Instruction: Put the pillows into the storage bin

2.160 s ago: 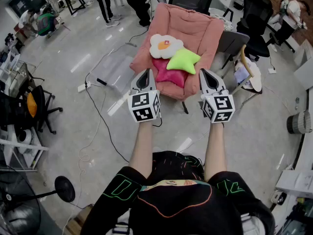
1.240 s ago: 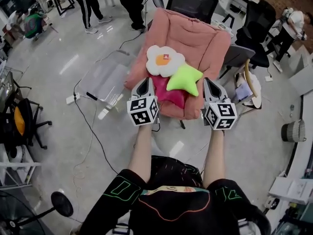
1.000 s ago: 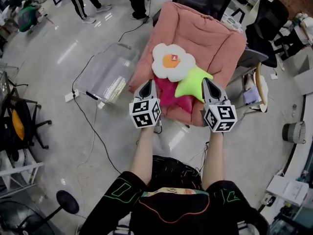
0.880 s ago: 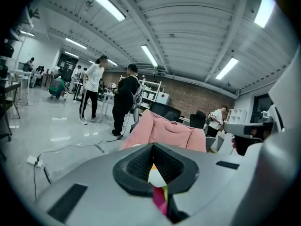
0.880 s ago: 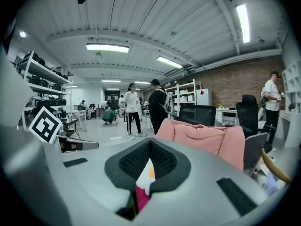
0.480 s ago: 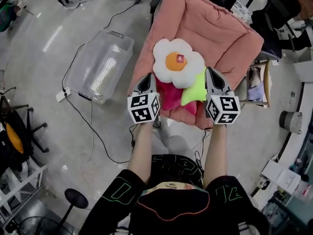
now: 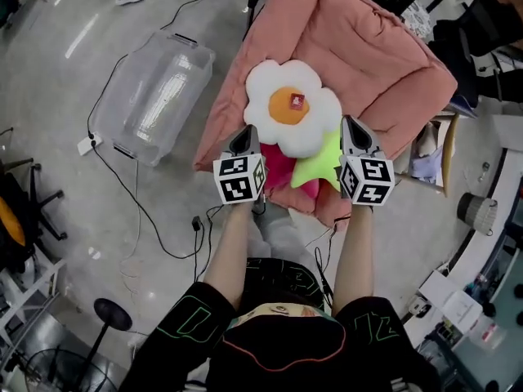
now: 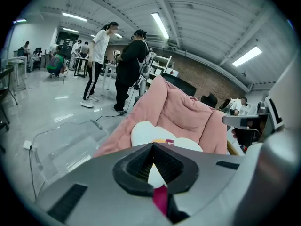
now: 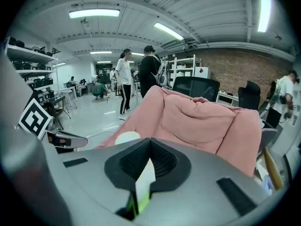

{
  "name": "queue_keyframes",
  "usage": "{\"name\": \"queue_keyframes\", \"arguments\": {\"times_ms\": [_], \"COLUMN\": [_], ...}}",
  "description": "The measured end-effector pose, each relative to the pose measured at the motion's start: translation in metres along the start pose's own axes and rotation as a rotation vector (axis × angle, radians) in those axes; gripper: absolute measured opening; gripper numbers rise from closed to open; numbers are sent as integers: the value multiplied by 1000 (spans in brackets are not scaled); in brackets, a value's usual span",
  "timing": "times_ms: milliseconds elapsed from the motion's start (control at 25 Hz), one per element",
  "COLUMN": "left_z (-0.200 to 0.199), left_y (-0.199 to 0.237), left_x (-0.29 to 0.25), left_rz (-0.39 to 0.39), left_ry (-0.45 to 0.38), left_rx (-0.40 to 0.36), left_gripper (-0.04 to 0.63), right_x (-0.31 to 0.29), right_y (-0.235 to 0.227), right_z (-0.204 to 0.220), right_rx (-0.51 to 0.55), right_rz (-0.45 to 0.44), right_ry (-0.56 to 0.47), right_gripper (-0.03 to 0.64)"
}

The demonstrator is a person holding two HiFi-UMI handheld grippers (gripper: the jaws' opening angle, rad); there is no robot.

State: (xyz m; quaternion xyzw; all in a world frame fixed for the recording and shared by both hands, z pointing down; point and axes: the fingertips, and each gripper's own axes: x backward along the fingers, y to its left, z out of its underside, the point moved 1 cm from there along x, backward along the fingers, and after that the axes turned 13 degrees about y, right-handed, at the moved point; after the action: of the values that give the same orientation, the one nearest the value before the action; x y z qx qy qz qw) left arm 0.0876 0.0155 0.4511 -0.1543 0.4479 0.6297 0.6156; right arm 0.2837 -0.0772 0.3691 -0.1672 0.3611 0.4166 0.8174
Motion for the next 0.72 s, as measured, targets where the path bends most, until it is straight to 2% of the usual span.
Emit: {"name": "queue_keyframes", "arguments": {"times_ms": [360,600,720], "left_z": [23,46,59], "left_y": [16,30,34], "left_x": [-56,-96,-112], "left_rz": [-95,-112,-96], "left_ry": [81,153,185], "left_rx": [84,179,251], "left_gripper": [4,173,248], "right_x": [-59,-102,-121], "right_y": [-27,-36,-37], "right_z": [29,50,62], "right_rx": [18,23,8], "right_rz": [1,-59,-102], "right_ry": [128,213,260], "right_gripper": [4,139,225]}}
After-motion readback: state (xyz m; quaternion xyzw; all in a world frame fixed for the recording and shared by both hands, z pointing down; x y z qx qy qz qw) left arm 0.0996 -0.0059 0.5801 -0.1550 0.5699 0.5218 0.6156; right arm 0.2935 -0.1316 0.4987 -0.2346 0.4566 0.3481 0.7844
